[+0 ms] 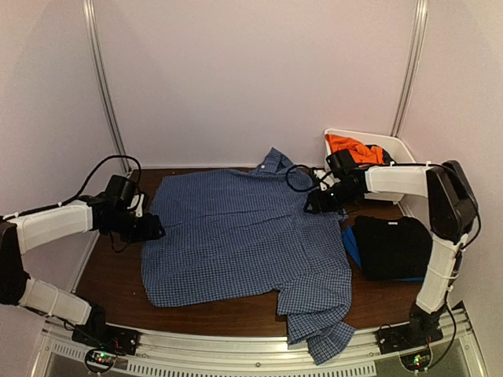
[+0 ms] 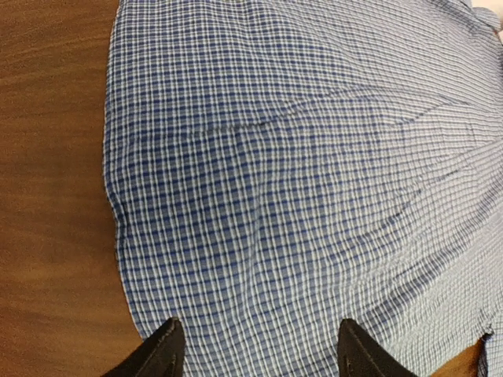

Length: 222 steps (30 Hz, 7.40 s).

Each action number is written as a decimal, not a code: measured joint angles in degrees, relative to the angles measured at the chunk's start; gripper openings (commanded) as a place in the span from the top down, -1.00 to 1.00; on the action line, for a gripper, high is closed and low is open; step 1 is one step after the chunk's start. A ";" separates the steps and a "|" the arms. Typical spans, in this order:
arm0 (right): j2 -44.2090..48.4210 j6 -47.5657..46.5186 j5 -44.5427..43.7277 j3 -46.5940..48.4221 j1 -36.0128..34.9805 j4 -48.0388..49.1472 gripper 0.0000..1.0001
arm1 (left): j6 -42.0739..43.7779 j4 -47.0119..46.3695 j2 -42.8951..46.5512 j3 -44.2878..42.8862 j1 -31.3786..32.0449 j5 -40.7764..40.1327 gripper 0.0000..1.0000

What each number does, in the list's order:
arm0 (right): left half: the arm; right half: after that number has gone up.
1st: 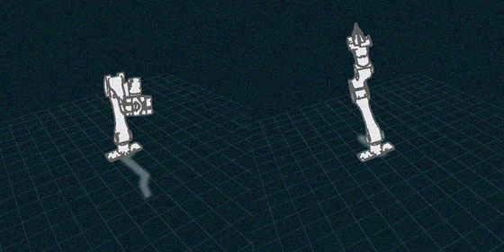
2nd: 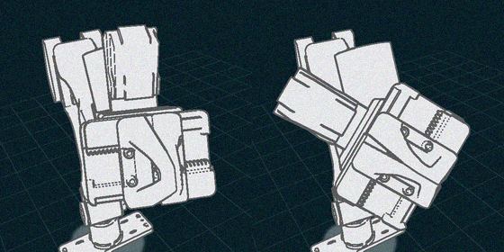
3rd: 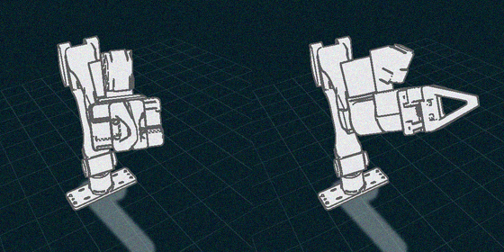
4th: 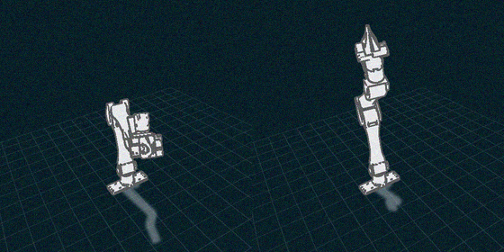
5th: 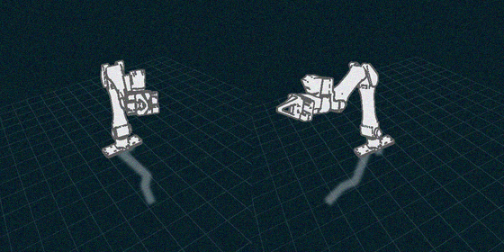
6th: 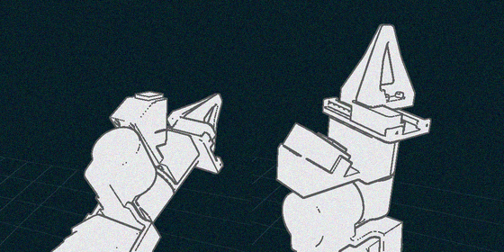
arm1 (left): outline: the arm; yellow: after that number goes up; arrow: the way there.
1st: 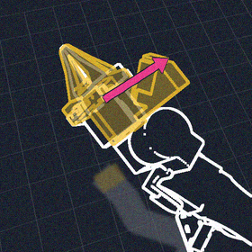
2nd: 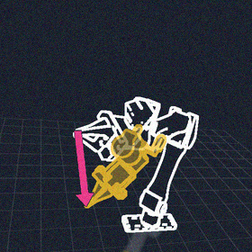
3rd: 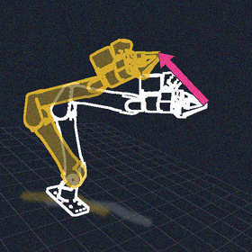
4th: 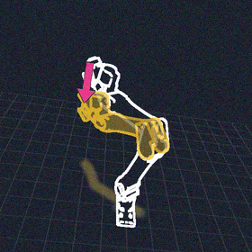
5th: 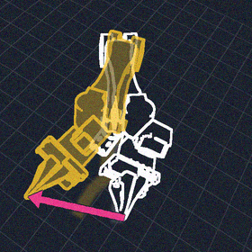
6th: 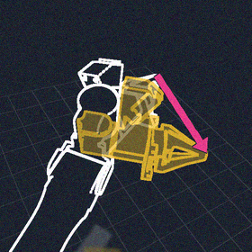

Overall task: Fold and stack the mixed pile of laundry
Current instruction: Move the flattened shirt to the center of the board, then pick up the flattened shirt from the center of the board.

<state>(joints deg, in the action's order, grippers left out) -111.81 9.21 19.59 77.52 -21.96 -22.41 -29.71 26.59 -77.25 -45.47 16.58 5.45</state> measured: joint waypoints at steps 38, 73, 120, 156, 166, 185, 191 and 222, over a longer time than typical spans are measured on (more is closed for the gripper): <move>49.57 29.33 -2.84 -47.28 -12.44 -15.96 0.09 | -48.11 22.36 24.39 20.28 33.94 -8.37 -0.04; 61.05 33.05 9.40 -51.12 -13.11 -2.91 1.00 | -50.97 21.97 33.59 22.23 34.12 -8.00 1.00; 41.16 25.77 6.05 -31.67 -4.35 4.26 1.00 | -33.70 9.46 32.94 18.84 18.01 4.61 -0.30; 29.27 23.91 8.02 -25.97 0.55 10.73 1.00 | -30.14 6.25 27.89 15.67 2.99 5.22 -0.07; 27.06 23.28 7.30 -26.01 1.27 11.56 1.00 | -32.35 15.65 33.97 14.86 25.81 5.64 0.03; 22.95 22.03 6.58 -24.11 2.89 11.98 1.00 | -20.00 33.16 -10.93 -12.96 63.17 -35.34 -0.86; 22.95 22.03 7.37 -24.15 3.06 12.70 1.00 | -19.67 37.05 -18.58 -13.27 64.52 -43.06 -0.85; 23.19 21.05 7.61 -25.51 3.08 13.20 1.00 | -37.13 49.66 -23.61 -9.25 65.94 -50.23 0.06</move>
<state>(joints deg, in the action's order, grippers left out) -88.62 30.26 27.20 52.01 -18.87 -9.21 -66.85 76.25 -100.86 -54.72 82.52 -44.77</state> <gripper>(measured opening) 0.007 0.545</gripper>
